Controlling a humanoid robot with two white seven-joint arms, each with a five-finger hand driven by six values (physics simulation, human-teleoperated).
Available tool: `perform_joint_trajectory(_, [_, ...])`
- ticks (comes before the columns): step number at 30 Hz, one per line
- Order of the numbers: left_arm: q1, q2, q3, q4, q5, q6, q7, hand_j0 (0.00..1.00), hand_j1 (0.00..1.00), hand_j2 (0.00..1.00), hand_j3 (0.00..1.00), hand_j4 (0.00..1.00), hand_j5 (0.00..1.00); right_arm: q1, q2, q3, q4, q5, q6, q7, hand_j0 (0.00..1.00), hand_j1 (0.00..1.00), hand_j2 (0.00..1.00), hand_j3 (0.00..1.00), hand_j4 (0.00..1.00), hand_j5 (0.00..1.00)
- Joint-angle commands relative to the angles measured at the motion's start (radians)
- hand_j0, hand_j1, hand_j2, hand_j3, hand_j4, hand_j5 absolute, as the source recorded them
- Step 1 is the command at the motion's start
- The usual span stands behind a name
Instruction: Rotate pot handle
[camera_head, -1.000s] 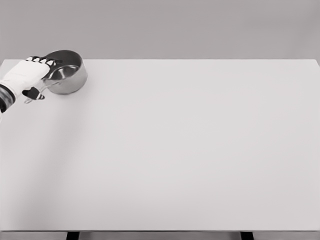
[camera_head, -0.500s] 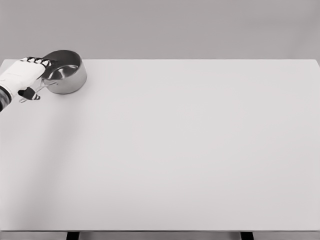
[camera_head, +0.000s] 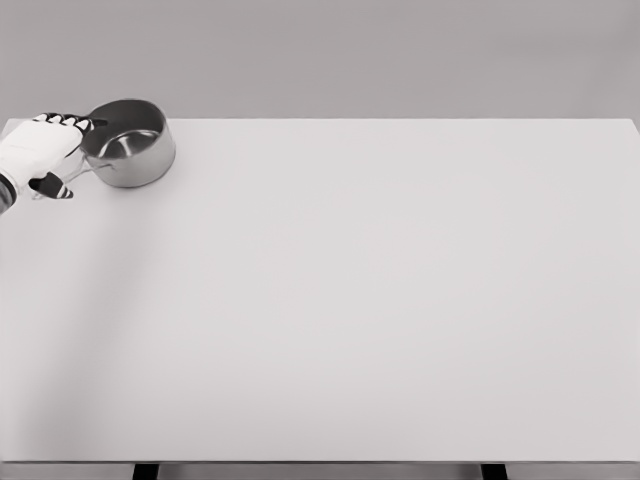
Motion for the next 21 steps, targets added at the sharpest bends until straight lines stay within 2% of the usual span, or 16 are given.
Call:
perform_joint_trajectory(1, [0.0,0.001,0.0,0.0,-0.001,0.0,0.001,1.0,1.0,1.0,1.0,1.0,1.0,0.0,0.0,0.0,0.0,0.0,0.0,0.001,1.0,1.0,1.0,1.0,1.0,1.0])
perform_joint_trajectory(17, [-0.009,0.001,0.014,0.028,-0.001,0.0,0.002,1.0,1.0,1.0,1.0,1.0,1.0,0.0,0.0,0.0,0.0,0.0,0.0,-0.001,1.0,1.0,1.0,1.0,1.0,1.0])
perform_joint_trajectory(21, [-0.015,-0.004,0.016,0.036,-0.028,0.0,0.002,1.0,1.0,1.0,1.0,1.0,1.0,0.0,0.0,0.0,0.0,0.0,0.0,-0.001,1.0,1.0,1.0,1.0,1.0,1.0])
